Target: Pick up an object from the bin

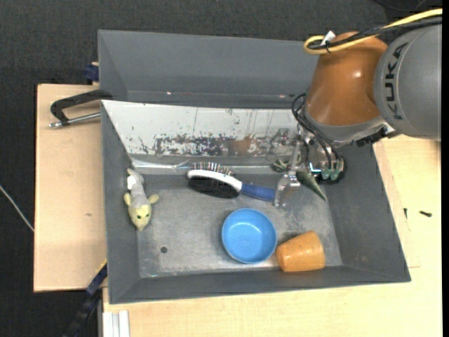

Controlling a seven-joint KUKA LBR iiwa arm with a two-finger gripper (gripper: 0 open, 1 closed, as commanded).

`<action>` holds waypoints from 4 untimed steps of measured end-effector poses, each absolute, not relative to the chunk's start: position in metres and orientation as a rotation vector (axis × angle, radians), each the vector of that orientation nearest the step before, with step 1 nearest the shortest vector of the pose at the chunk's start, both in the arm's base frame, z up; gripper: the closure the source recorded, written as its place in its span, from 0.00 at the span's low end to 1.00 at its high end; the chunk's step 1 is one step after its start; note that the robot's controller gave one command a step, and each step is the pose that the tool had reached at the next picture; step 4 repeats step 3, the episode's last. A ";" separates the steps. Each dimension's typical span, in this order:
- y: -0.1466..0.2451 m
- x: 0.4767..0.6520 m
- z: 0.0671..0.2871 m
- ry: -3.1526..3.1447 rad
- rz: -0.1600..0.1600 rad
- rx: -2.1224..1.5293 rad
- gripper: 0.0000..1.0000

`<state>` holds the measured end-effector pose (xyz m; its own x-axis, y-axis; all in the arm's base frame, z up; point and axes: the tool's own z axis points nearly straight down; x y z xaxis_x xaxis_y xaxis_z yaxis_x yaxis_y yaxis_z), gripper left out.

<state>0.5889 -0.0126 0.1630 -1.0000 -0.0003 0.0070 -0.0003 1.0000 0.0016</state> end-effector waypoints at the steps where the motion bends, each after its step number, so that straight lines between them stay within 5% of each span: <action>1: -0.007 0.589 0.077 -3.135 -0.001 0.027 0.00; 2: -0.007 0.592 0.082 -3.143 -0.001 0.027 1.00; 3: -0.010 0.591 0.240 -3.152 0.001 0.159 1.00; 4: -0.010 0.591 0.240 -3.152 0.001 0.159 1.00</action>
Offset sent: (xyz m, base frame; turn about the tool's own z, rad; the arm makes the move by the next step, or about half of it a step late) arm 0.0019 0.0053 -0.0823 -0.0177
